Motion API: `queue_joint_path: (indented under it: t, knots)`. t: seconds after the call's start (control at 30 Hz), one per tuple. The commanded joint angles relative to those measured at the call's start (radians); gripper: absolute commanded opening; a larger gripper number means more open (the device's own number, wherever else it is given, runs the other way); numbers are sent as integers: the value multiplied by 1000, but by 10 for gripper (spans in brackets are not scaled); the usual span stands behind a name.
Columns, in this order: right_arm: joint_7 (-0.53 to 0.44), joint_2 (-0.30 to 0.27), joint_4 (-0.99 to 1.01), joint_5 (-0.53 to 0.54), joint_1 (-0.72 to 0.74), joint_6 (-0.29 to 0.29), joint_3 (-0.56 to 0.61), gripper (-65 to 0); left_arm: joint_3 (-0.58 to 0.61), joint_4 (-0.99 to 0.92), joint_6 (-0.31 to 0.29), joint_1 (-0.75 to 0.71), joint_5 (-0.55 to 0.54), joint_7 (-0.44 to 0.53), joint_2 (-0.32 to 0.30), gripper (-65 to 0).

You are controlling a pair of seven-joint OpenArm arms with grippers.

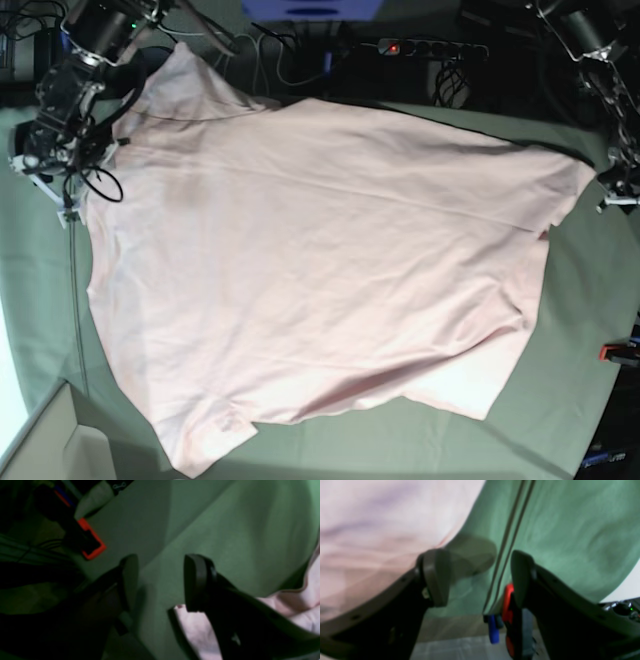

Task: Layout the t-shirt on the table in an organized manner, then fold the t-shirt properly
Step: 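Move the left gripper back to the shirt's shoulder corner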

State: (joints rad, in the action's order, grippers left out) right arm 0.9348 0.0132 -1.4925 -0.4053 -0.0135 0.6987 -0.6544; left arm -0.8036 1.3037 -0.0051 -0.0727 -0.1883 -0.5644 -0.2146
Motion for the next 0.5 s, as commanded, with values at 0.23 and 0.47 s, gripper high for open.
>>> queue_joint_path:
  t: [0.23, 0.47]
  knots:
    - [2, 3, -46, 4, 37, -1, -6, -266, -49, 24, 0, 6, 2, 19, -21, -361]
    - [2, 41, -38, 6, 37, -1, -6, -265, -49, 26, 0, 9, 2, 19, -21, -361]
